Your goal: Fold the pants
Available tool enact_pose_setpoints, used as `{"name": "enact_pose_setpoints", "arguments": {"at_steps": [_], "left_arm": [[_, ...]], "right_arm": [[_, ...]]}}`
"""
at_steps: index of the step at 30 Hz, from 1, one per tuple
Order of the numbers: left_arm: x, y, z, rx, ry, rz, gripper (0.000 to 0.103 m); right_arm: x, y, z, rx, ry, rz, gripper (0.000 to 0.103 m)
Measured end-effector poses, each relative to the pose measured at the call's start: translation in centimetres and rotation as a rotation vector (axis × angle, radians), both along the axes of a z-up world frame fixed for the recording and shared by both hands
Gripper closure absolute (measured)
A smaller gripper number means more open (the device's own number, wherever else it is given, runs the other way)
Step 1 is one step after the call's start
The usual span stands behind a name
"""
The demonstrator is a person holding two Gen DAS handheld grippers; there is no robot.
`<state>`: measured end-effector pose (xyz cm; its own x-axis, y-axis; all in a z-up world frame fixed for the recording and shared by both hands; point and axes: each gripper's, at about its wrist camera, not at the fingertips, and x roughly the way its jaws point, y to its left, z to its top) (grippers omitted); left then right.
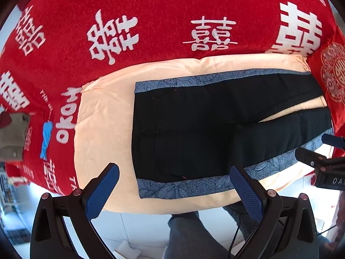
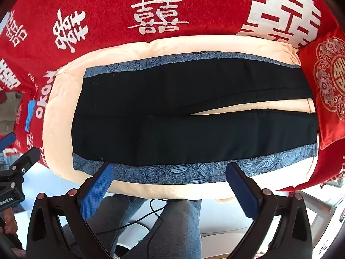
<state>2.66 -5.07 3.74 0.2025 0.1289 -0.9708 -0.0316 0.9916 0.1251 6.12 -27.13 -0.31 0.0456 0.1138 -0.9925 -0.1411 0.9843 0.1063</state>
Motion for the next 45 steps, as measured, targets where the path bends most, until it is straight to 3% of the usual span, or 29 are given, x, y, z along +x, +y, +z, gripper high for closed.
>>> {"name": "enact_pose_setpoints", "arguments": {"at_steps": [10, 19, 22, 26, 30, 31, 32, 33, 35, 38, 42, 45], "left_arm": [[-1.8, -1.6, -1.9, 0.005, 0.036, 0.170, 0.000], [-1.7, -0.6, -5.7, -0.056, 0.036, 0.114, 0.000], [-1.8, 1.0, -8.4, -0.108, 0.038, 0.129, 0.000], [-2.8, 3.7, -11.7, -0.165, 0.011, 0.182, 0.000], [-4.5, 6.5, -15.3, -0.264, 0.000, 0.252, 0.000], [-5.0, 7.1, -16.0, -0.293, -0.004, 0.272, 0.010], [-5.7, 7.9, -16.8, -0.328, -0.011, 0.296, 0.015], [-6.3, 8.5, -17.6, -0.366, -0.009, 0.315, 0.017], [-7.5, 9.4, -18.8, -0.409, -0.005, 0.351, 0.017], [-9.3, 10.2, -20.1, -0.435, 0.007, 0.385, 0.017], [-11.2, 10.6, -21.0, -0.485, 0.016, 0.408, 0.017], [-11.6, 10.5, -21.6, -0.500, 0.024, 0.408, 0.017]], "right_arm": [[0.5, -2.3, -0.9, -0.025, -0.011, 0.108, 0.000], [0.3, -2.4, -3.6, -0.001, -0.002, 0.070, 0.000], [-0.2, -2.4, -5.1, 0.087, -0.002, 0.014, 0.000], [-1.5, -1.9, -8.0, 0.327, 0.039, -0.067, 0.000], [-3.9, -0.4, -12.6, 0.591, 0.139, -0.124, 0.001], [-4.6, 0.1, -14.0, 0.643, 0.169, -0.137, 0.002], [-5.3, 0.6, -15.3, 0.687, 0.195, -0.147, 0.009], [-6.1, 1.1, -16.7, 0.731, 0.227, -0.157, 0.025], [-7.9, 2.2, -19.9, 0.780, 0.288, -0.174, 0.033], [-10.0, 2.9, -23.0, 0.791, 0.335, -0.198, 0.033], [-10.6, 2.9, -24.6, 0.815, 0.317, -0.242, 0.033], [-9.3, 2.2, -24.3, 0.894, 0.266, -0.326, 0.033]]}}
